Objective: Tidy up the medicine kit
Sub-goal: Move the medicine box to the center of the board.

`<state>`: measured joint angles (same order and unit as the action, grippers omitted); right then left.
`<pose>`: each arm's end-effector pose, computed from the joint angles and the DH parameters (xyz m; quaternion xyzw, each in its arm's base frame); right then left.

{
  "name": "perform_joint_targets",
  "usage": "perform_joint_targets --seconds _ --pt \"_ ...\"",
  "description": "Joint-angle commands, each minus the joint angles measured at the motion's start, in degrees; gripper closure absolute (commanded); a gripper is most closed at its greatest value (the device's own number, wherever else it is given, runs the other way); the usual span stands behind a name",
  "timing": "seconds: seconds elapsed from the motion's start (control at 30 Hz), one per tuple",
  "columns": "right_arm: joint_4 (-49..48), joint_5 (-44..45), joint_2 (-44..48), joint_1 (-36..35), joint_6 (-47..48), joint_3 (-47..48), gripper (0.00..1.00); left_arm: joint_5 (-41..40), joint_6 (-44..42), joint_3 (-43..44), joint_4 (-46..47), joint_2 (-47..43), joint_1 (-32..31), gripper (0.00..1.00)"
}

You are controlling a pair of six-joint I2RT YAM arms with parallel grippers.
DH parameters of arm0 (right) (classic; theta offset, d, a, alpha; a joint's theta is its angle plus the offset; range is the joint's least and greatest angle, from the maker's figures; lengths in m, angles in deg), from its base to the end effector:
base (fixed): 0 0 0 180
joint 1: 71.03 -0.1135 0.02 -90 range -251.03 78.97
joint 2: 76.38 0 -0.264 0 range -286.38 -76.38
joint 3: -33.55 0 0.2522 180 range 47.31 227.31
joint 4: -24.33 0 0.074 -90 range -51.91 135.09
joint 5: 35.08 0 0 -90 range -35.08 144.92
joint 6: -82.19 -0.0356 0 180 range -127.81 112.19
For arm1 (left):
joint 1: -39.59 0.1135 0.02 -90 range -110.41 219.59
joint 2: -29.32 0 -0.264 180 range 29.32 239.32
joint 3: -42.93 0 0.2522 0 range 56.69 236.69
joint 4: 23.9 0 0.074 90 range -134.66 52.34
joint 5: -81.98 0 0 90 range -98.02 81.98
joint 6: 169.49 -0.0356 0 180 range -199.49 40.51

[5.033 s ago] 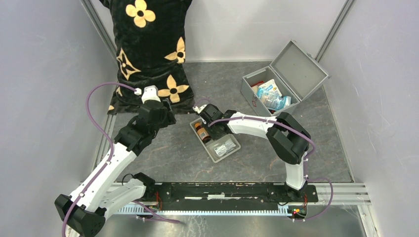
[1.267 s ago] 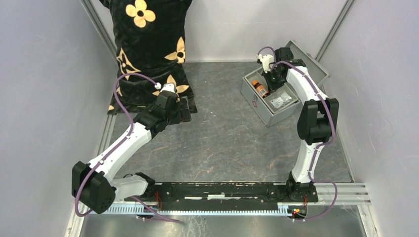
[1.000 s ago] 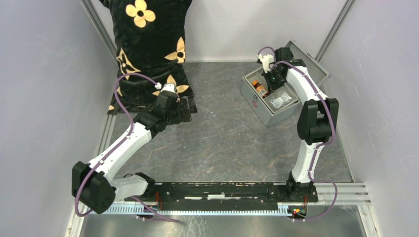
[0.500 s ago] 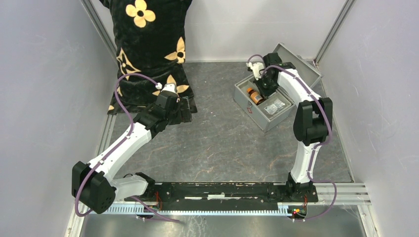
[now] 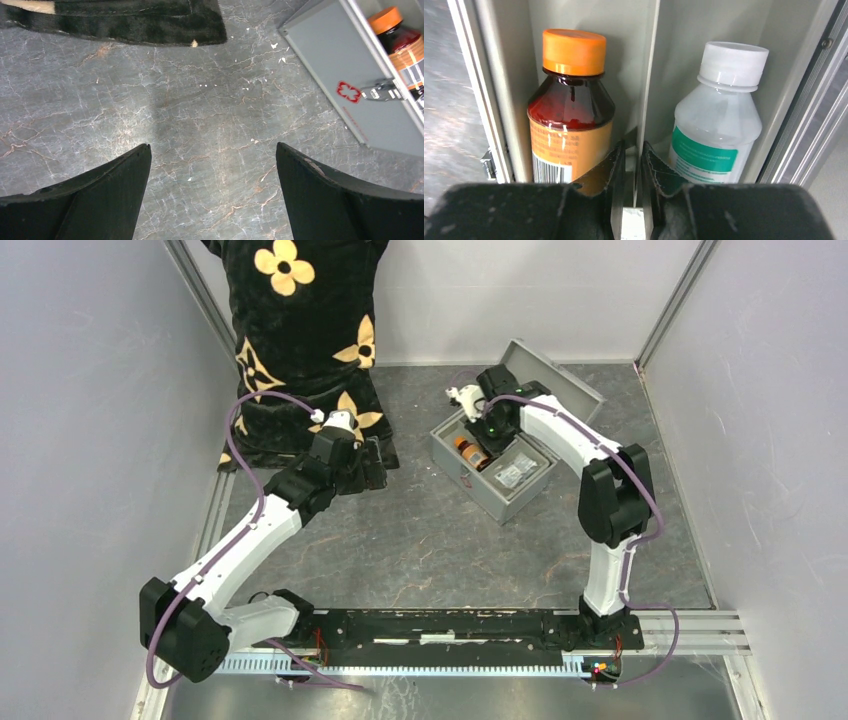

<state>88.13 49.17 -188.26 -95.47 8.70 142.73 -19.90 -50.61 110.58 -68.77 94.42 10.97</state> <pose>0.3754 0.1745 0.2463 -0.3516 0.9125 0.0631 0.1995 0.2153 -0.1091 0.2909 -0.0439 0.9097 -0.1104 0.3980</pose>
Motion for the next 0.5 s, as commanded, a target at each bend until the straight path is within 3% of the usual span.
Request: perform_joint_targets --seconds 0.0,0.23,0.37,0.47 --pt "-4.4 -3.1 4.8 -3.9 -5.2 1.0 0.76 -0.1 1.8 -0.9 2.0 -1.3 0.1 0.00" --pt "-8.3 -1.5 12.5 -3.8 -8.9 3.9 0.54 -0.2 2.1 -1.1 2.9 -1.9 0.1 0.00" --pt "-13.5 -1.5 18.9 -3.8 -10.0 4.4 0.49 -0.1 2.0 -1.1 3.5 -2.1 0.1 0.00" --pt "-21.5 4.7 25.6 -2.7 -11.8 1.5 0.47 0.2 1.9 -1.1 4.0 -2.1 0.1 0.00"
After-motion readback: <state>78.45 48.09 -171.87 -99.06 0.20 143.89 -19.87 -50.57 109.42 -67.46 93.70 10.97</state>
